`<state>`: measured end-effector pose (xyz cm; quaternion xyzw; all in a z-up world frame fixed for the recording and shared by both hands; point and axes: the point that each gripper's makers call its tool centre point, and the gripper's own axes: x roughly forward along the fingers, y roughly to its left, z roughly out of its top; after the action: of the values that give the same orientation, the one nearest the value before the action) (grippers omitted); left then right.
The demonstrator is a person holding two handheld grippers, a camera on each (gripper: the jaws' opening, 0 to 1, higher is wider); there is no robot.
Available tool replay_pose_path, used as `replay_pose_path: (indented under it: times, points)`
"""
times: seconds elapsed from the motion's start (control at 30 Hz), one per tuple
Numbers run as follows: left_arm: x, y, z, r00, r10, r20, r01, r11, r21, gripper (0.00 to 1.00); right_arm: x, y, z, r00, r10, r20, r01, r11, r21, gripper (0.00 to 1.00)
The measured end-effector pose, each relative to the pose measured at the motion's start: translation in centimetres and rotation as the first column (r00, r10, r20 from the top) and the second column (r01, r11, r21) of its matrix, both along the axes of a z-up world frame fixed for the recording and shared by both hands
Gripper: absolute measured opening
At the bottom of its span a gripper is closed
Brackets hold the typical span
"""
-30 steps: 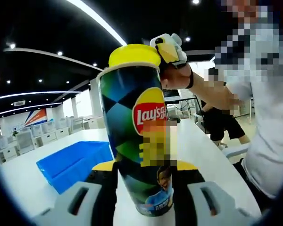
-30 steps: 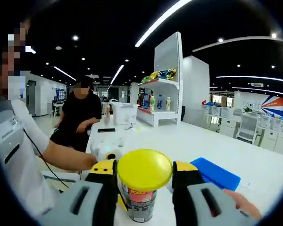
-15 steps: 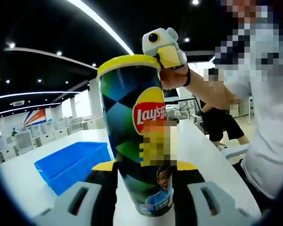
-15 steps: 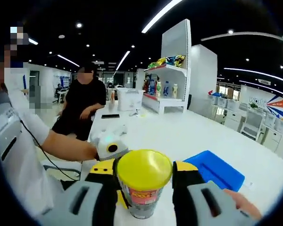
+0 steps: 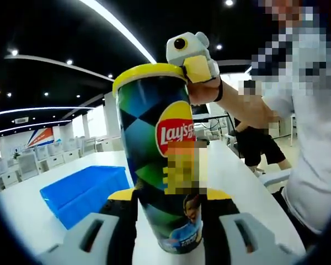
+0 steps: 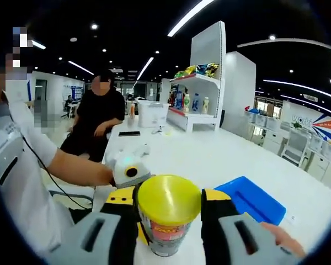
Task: Open the lid of the chip container on the table, take out the chips, place them into the box in front of the container, and close the lid
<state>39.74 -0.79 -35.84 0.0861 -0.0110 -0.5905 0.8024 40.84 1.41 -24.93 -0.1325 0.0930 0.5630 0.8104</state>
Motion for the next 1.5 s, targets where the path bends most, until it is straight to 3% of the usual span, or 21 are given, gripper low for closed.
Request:
replay_pose_path:
  times: [0.13,0.3,0.47,0.8,1.07,1.23,1.5]
  points:
    - [0.0,0.0,-0.1,1.0,-0.002,-0.002,0.002,1.0,0.001,0.46,-0.2,0.0,0.0,1.0,0.011,0.02,-0.011,1.0,-0.003,0.48]
    - [0.1,0.0,-0.1,1.0,-0.004,-0.003,0.004,1.0,0.004,0.46,-0.9,0.1,0.8,0.997,0.045,0.064,-0.046,0.999,0.014,0.58]
    - [0.1,0.0,-0.2,1.0,-0.005,0.004,0.005,1.0,0.027,0.47,-0.8,-0.5,1.6,0.992,0.055,0.11,-0.057,0.998,0.017,0.56]
    - [0.3,0.5,0.5,1.0,0.005,-0.013,-0.005,1.0,-0.012,0.49,-0.1,-1.5,3.0,0.997,0.028,0.075,-0.037,0.991,0.126,0.49]
    - [0.1,2.2,1.6,1.0,0.03,-0.008,-0.03,0.999,-0.035,0.49,0.4,-2.5,3.2,0.999,0.005,0.034,-0.011,0.981,0.192,0.45]
    - [-0.4,4.3,2.7,0.998,0.048,-0.032,-0.05,0.997,-0.063,0.48,0.2,-2.8,2.8,1.0,0.01,0.02,-0.014,0.979,0.205,0.44]
    - [-1.1,6.0,4.3,0.997,0.081,0.008,-0.08,0.994,-0.076,0.46,-0.3,-2.7,3.6,0.999,0.036,0.014,-0.038,0.968,0.25,0.45]
